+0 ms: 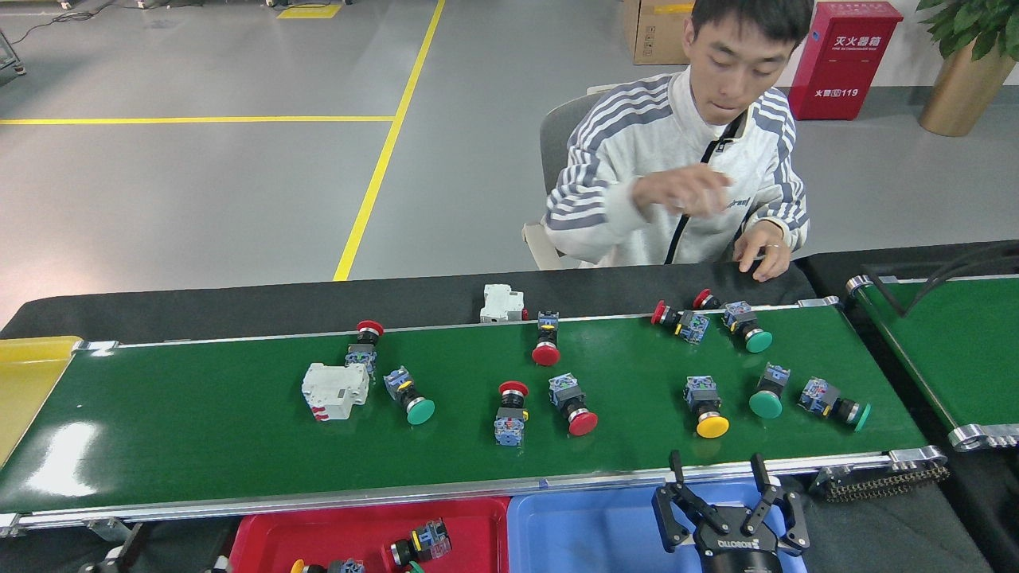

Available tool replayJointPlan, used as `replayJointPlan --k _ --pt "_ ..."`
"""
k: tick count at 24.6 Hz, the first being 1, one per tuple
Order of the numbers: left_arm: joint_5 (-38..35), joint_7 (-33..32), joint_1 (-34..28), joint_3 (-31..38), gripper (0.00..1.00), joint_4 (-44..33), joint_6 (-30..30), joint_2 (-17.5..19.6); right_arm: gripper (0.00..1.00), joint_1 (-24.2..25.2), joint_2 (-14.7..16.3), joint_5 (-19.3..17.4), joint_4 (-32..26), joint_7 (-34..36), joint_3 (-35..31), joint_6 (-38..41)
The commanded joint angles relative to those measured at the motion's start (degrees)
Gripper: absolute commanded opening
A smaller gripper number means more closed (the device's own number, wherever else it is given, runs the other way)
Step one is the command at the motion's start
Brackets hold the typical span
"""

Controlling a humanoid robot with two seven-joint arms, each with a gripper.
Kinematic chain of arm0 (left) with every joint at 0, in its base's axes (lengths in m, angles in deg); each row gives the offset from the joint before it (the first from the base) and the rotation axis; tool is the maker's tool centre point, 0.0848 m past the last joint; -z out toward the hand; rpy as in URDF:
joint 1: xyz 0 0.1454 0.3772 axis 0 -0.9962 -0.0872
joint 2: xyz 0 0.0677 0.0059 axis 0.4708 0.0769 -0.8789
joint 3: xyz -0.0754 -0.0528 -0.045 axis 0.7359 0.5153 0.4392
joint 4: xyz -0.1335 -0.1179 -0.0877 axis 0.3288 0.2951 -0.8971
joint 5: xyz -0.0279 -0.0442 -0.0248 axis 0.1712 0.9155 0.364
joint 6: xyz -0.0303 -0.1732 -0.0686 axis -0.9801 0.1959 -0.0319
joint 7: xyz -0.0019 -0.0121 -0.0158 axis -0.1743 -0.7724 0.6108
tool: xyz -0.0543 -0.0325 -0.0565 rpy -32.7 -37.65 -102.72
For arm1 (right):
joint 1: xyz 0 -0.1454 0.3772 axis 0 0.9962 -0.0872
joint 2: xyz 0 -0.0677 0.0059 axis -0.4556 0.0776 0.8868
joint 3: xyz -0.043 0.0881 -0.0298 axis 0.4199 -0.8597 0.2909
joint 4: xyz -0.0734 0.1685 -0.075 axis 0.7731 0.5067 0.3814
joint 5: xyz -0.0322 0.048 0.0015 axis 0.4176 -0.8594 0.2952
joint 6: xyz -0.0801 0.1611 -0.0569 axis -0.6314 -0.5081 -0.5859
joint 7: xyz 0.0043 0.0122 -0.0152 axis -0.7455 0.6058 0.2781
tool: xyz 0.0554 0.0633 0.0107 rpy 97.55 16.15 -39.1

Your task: Pick switch part from conveyor to tray

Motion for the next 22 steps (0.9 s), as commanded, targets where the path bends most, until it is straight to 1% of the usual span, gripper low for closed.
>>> replayJointPlan --k 1,3,6,8,10,13,16,18,20,22 --pt "-2.1 -4.6 4.6 -0.8 1.00 2.5 -1.6 0.1 1.00 -0.2 0.2 -0.8 -0.4 1.1 -0.5 1.1" --pt "-3.5 -6.0 9.7 -2.2 1.00 7.1 -2.2 0.0 1.00 -0.5 0.2 -0.8 -0.3 0.8 -0.5 1.0" --pt "-4.0 -6.2 15.4 -3.4 1.00 12.7 -2.6 0.5 1.00 -1.7 0.1 -0.2 1.7 0.4 0.5 1.0" --pt "-4.8 -6.2 18.8 -4.5 1.00 15.3 -2.8 0.6 0.99 -4.0 0.0 0.4 3.1 -0.8 3.4 0.7" --pt "-6.5 -6.2 20.6 -4.8 1.00 17.5 -3.9 0.6 0.99 -6.2 -0.4 0.8 5.3 -2.5 5.8 0.4" --pt "-7.2 -6.2 22.1 -4.8 1.00 20.2 -4.2 0.6 0.99 -8.8 -3.0 1.7 7.4 -3.9 7.6 0.3" --pt "-7.2 -6.1 23.6 -4.8 0.98 22.8 -5.0 0.7 0.99 -11.3 -6.8 5.1 10.4 -6.6 8.0 0.2" --pt "-7.3 -5.7 25.5 -4.8 0.92 25.4 -7.4 0.9 0.99 -12.4 -9.0 7.0 11.9 -8.0 8.0 0.1" --pt "-7.3 -5.5 27.7 -4.9 0.78 28.4 -10.1 1.8 0.99 -13.3 -10.1 7.7 12.6 -9.2 8.1 -0.2" --pt "-7.2 -4.7 29.3 -4.9 0.60 31.5 -11.0 3.2 0.99 -14.5 -10.9 7.8 13.5 -11.3 8.3 -0.7"
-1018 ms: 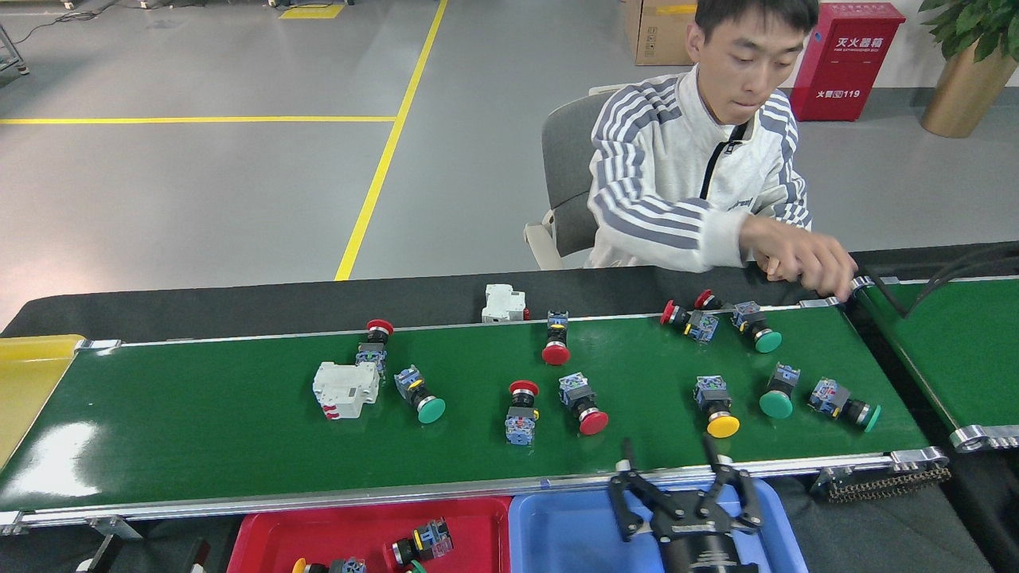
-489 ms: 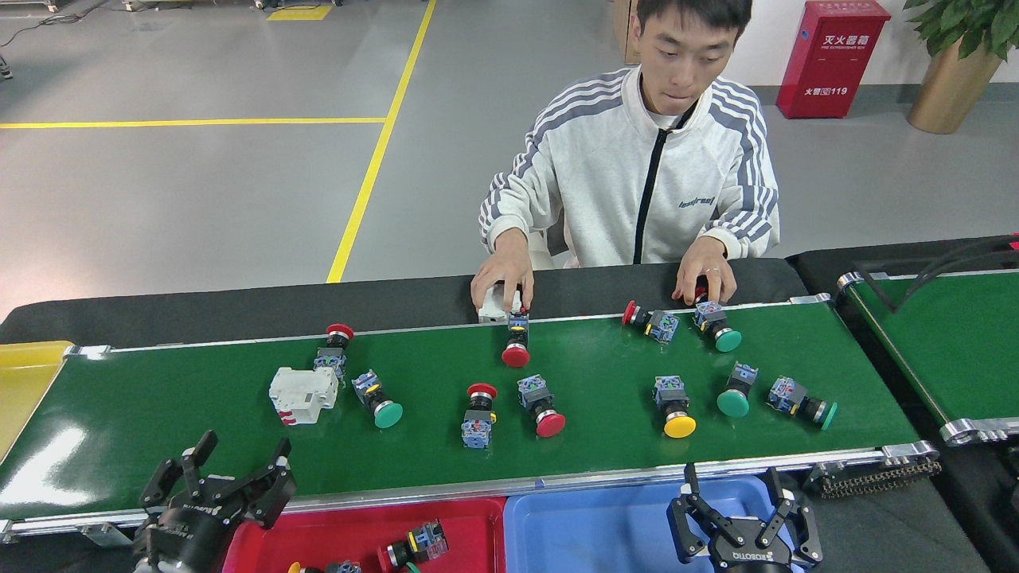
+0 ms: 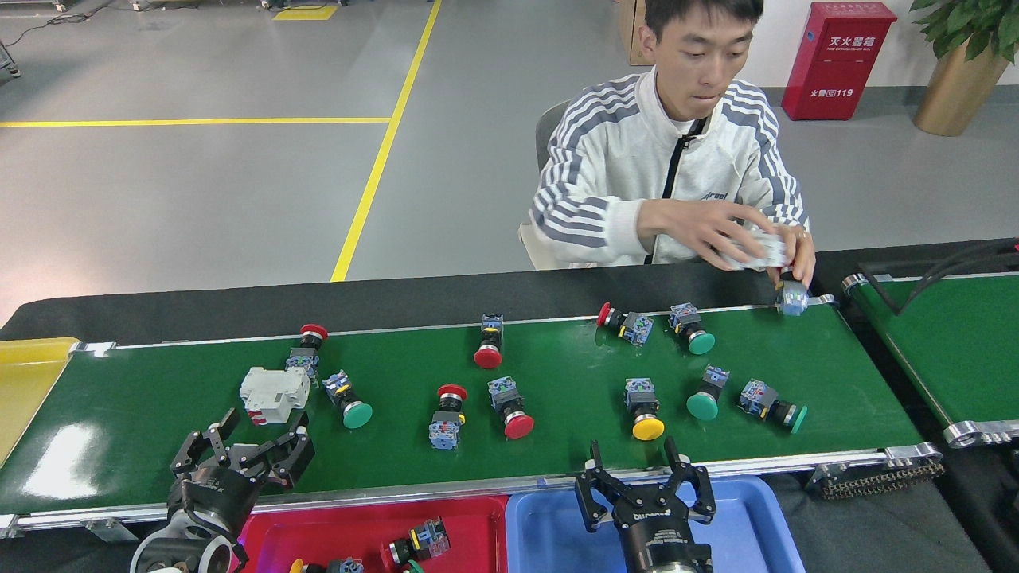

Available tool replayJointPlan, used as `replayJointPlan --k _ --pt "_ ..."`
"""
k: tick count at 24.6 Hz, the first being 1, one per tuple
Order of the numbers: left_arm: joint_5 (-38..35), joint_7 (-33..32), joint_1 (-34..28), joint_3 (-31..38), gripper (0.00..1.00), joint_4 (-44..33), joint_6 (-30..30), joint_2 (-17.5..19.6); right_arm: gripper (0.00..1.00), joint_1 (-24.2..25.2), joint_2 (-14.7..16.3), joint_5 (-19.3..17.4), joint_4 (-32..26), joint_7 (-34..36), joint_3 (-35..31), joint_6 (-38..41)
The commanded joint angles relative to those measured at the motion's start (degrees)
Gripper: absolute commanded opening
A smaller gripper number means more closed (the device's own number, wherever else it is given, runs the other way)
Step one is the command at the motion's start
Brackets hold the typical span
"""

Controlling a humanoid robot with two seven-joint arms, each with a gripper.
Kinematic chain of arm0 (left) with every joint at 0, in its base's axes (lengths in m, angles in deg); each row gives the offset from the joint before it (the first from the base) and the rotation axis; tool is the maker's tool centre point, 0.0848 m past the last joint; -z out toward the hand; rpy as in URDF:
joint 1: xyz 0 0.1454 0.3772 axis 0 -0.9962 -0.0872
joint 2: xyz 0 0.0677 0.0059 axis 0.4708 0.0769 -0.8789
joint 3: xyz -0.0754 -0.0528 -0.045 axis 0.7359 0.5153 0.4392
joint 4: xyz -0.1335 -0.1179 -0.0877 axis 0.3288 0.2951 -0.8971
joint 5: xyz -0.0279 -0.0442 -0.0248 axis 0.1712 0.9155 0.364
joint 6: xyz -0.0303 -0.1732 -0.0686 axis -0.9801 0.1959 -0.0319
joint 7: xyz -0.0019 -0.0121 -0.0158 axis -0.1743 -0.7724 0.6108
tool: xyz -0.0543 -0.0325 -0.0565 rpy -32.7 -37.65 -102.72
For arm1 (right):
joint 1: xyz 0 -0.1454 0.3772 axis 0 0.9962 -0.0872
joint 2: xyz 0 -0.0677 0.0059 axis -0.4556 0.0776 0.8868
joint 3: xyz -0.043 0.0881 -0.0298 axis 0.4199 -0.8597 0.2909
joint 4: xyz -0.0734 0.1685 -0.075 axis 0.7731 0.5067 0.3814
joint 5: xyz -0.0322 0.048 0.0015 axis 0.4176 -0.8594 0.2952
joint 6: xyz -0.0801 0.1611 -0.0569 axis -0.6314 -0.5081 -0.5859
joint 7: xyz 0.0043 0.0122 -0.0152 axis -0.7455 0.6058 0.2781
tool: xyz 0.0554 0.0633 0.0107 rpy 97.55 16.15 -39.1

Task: Pick switch part from conveyor to tray
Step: 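Grasp a white switch block on the belt with the left gripper, then carry the white switch block to the blue tray and release it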

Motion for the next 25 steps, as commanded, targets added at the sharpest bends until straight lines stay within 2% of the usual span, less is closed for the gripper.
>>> replayJointPlan --k 1,3,4,5,7,9,10,12,14,15,19,23,25 --pt "-0.1 1.9 1.7 0.0 0.52 2.0 -1.6 1.3 0.99 -2.1 -0.7 0.2 0.5 -2.0 0.2 -0.9" --pt "0.6 3.2 2.0 0.0 0.31 3.7 -1.1 1.7 0.96 -3.3 -0.8 0.1 2.0 -2.2 0.2 -1.3" --pt "0.8 3.7 2.0 0.0 0.23 4.1 -1.0 2.0 0.94 -4.0 -0.8 0.1 2.9 -2.2 0.2 -1.3" --pt "1.3 4.3 1.7 0.0 0.17 4.2 -0.9 2.2 0.93 -4.8 -1.1 0.0 3.7 -2.2 0.2 -1.4" --pt "2.2 5.2 1.4 0.0 0.12 4.2 0.0 2.3 0.89 -6.1 -1.3 -0.1 5.1 -2.2 0.2 -1.5" --pt "2.5 5.3 1.3 0.0 0.08 4.1 0.9 2.3 0.73 -7.4 -1.4 0.0 7.0 -2.4 0.4 -1.6" --pt "2.6 5.4 1.2 0.0 0.07 4.1 1.3 2.3 0.57 -7.7 -1.4 0.2 7.6 -2.4 0.9 -1.5" --pt "2.6 6.0 1.0 0.0 0.05 3.7 2.0 2.2 0.34 -8.5 -0.8 0.2 8.1 -2.4 2.8 -1.5" --pt "2.9 6.2 0.6 0.0 0.05 2.1 3.1 2.2 0.21 -8.9 -0.6 0.2 7.9 -2.7 3.8 -1.5" --pt "3.6 6.2 0.3 0.0 0.05 0.8 3.9 2.2 0.17 -8.9 -0.6 0.2 7.7 -2.7 3.9 -1.1" --pt "7.3 6.2 -5.1 0.6 0.05 -8.6 12.2 4.9 0.15 -8.9 0.2 0.7 5.6 -2.5 7.7 -0.8" --pt "10.8 6.2 -13.3 0.6 0.06 -17.0 17.2 5.5 0.15 -8.8 3.0 0.7 0.3 -2.4 16.0 1.5" --pt "11.7 6.2 -16.6 0.6 0.06 -20.3 19.4 5.4 0.15 -8.8 3.4 0.7 -1.7 -2.3 20.3 3.5"
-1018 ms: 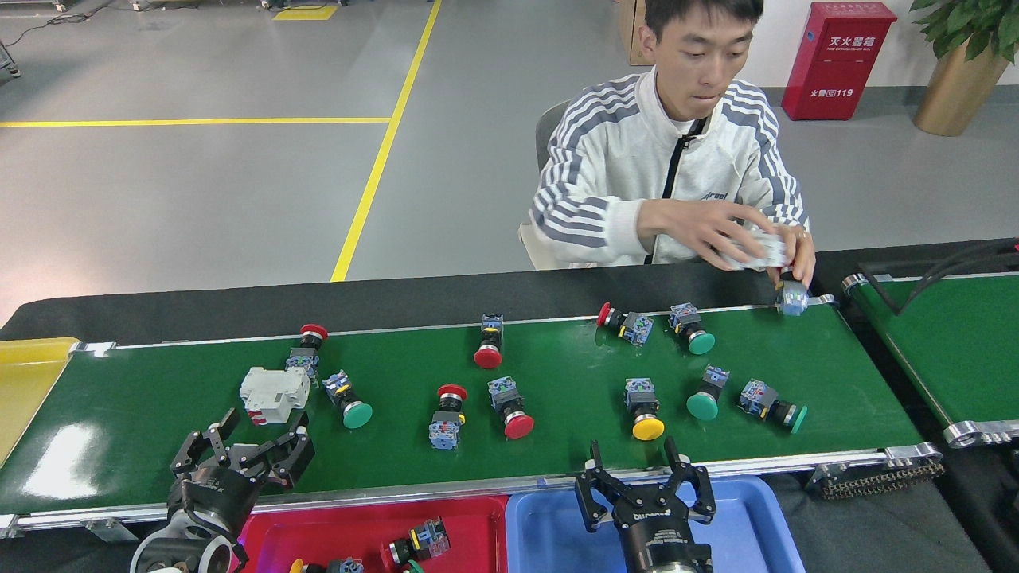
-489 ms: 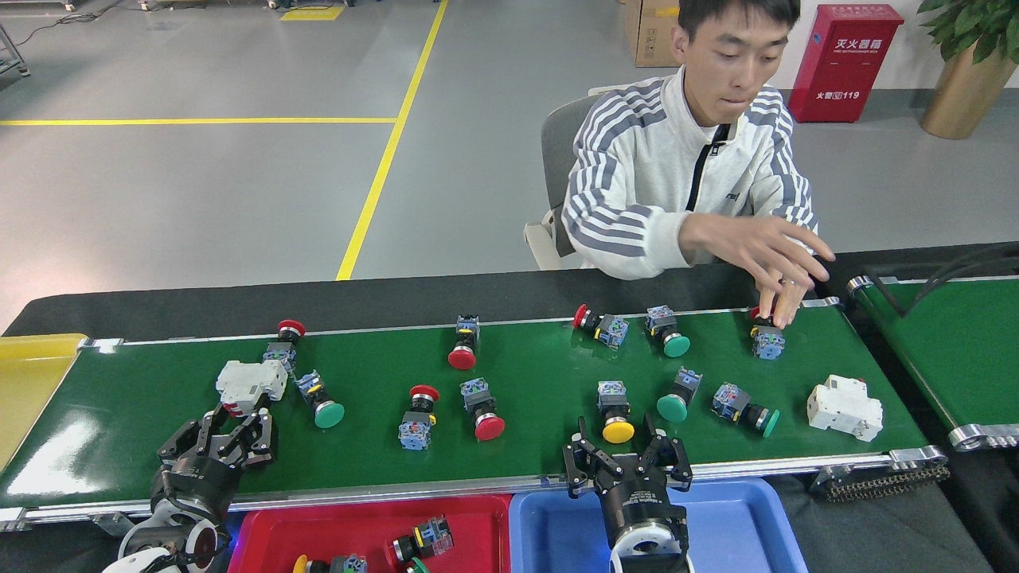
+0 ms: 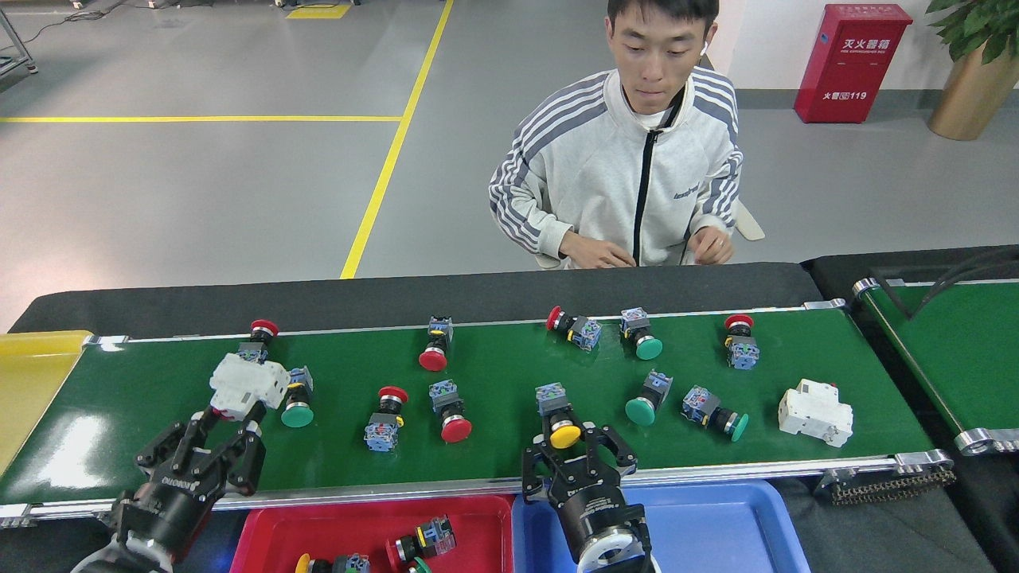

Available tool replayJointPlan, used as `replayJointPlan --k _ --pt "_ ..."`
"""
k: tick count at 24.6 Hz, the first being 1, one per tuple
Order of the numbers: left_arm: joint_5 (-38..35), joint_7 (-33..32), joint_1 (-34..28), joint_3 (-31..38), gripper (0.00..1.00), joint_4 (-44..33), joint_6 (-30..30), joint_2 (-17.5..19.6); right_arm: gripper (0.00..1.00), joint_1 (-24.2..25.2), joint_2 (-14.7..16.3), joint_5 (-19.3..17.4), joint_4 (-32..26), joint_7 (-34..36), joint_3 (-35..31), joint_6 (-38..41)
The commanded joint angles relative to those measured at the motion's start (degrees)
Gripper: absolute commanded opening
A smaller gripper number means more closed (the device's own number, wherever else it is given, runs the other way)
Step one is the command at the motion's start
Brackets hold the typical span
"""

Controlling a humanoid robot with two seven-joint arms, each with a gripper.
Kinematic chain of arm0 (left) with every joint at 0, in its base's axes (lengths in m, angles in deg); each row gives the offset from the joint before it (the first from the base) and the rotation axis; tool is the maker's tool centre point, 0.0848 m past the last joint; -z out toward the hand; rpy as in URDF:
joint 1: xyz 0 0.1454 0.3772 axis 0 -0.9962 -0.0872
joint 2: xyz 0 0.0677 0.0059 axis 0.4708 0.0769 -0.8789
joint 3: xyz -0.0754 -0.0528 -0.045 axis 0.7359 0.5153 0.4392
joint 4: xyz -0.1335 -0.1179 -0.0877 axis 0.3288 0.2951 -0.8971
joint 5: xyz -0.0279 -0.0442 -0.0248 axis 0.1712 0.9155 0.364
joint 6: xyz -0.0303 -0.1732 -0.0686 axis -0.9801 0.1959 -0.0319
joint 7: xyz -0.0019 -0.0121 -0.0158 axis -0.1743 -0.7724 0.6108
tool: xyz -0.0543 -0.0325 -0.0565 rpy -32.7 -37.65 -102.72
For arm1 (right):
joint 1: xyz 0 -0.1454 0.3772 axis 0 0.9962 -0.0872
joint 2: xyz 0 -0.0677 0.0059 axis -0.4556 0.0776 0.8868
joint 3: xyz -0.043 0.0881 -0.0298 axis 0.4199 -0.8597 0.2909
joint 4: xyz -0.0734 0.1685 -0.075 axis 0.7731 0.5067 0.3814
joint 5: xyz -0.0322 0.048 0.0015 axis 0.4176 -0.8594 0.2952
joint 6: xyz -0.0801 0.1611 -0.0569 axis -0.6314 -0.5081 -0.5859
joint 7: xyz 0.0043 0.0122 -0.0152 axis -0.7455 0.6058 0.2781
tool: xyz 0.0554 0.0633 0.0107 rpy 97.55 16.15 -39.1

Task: Pick switch part from conveyor to tray
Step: 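Carry the white switch block to the blue tray and release it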

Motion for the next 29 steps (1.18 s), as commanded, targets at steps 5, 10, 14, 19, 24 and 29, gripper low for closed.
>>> replayJointPlan --k 5,10,14,19,24,29 --pt "0.9 0.6 -2.0 0.0 0.06 -3.3 2.9 0.6 1.00 -0.9 -0.3 0.3 -2.4 1.0 12.0 6.5" --pt "0.9 0.6 -1.4 -0.1 0.06 -3.4 2.9 0.6 1.00 -0.9 -0.2 0.2 -2.4 4.1 14.2 7.6" --pt "0.7 0.5 -2.0 -0.3 0.07 -4.2 2.9 0.4 1.00 -0.2 -0.2 -0.2 -5.3 4.1 13.1 6.7" --pt "0.2 0.1 -4.3 -7.9 0.07 -8.9 2.4 -1.1 0.99 7.2 1.2 -0.2 -14.5 4.1 -3.9 0.0" --pt "-6.1 -0.1 -6.2 -20.8 0.07 -12.5 -1.4 -5.7 0.99 13.8 2.8 -0.3 -15.4 5.9 -23.5 -1.2" --pt "-14.7 -1.3 -9.5 -32.4 0.12 -15.4 -1.9 -11.7 0.99 17.0 8.0 -2.8 -15.2 6.2 -36.3 2.4"
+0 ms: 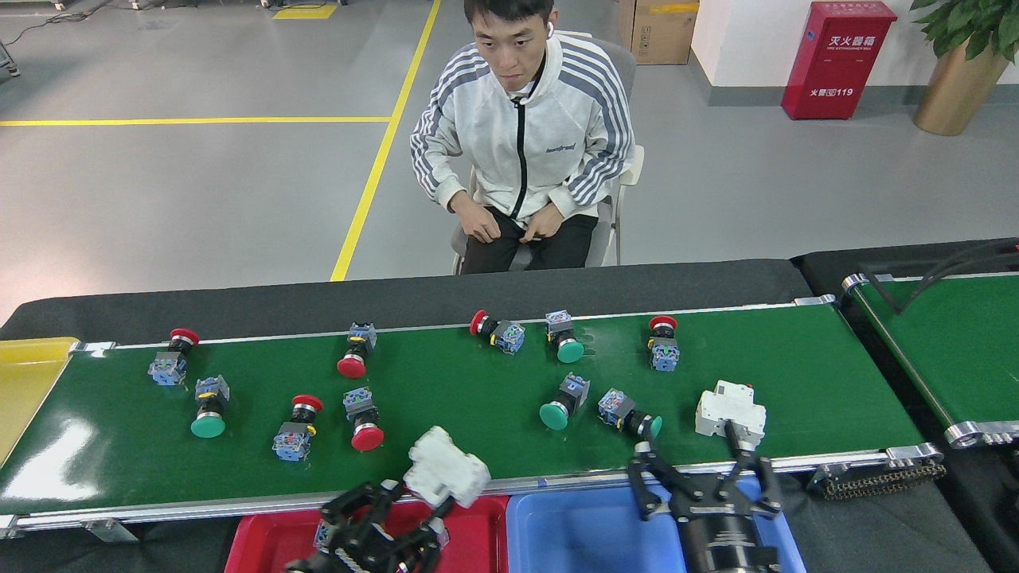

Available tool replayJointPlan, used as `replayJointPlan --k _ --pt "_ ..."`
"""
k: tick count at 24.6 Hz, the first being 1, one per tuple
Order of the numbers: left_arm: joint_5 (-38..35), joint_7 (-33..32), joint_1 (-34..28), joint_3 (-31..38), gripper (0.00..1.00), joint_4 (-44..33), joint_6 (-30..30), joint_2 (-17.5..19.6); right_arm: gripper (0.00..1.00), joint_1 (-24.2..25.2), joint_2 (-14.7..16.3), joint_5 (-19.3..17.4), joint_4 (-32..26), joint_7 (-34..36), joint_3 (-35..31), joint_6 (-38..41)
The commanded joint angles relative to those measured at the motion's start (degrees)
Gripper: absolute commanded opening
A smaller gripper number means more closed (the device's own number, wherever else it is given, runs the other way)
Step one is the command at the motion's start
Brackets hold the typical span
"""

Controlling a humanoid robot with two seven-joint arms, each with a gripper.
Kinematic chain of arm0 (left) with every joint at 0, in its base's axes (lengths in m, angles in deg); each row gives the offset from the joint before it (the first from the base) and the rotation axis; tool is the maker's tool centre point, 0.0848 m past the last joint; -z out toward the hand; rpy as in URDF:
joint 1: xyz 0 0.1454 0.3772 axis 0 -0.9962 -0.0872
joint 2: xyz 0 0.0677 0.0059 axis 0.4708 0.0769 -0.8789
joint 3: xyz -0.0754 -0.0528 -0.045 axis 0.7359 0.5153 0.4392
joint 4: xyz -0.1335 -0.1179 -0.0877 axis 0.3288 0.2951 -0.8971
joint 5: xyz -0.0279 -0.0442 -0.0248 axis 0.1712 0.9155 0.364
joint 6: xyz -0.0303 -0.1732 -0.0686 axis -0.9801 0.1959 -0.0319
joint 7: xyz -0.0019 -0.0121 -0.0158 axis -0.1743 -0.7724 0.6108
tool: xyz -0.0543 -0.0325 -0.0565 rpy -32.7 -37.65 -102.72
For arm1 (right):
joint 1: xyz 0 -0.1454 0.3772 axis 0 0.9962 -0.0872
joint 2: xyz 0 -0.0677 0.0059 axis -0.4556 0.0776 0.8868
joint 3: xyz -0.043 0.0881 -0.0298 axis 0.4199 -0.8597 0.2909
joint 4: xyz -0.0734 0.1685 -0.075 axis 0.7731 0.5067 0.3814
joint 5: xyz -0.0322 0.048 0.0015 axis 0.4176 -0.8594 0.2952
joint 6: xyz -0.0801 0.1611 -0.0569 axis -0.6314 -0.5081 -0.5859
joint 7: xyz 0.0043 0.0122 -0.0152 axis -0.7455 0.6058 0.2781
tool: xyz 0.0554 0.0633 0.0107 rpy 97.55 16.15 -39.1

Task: Pick switch part from conveyor to tray
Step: 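Carry the white switch block to the blue tray and release it, then grasp a second white switch block on the belt with the right gripper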

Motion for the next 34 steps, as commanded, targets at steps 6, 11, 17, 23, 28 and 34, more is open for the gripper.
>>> replayJointPlan --k 6,11,17,23,28,34 --pt "-2.2 -0.5 -1.8 -8.8 1.00 -1.0 -9.8 -1.0 0.99 0.9 5.9 -7.5 0.4 0.6 -5.4 10.6" --pt "-1.9 -0.1 -1.4 -9.7 1.00 -1.0 -11.1 -0.9 1.00 0.8 5.8 -7.5 0.8 0.5 -4.9 18.5" --pt "0.4 1.0 -0.5 8.3 1.00 -0.8 -16.6 -0.3 0.98 0.8 3.0 -4.6 0.8 0.1 0.4 18.5" --pt "10.4 1.9 -2.3 31.6 1.00 0.2 -8.2 6.2 0.98 -0.4 2.8 -2.4 3.3 -1.4 2.1 17.9" --pt "11.3 1.9 -2.0 38.6 1.00 6.8 -4.2 7.8 0.98 -3.4 2.6 -2.5 6.2 -3.0 2.2 20.5" --pt "11.7 1.9 2.4 38.7 1.00 12.7 -4.4 11.2 0.98 -9.9 1.6 -2.5 11.4 -5.3 7.9 21.1"
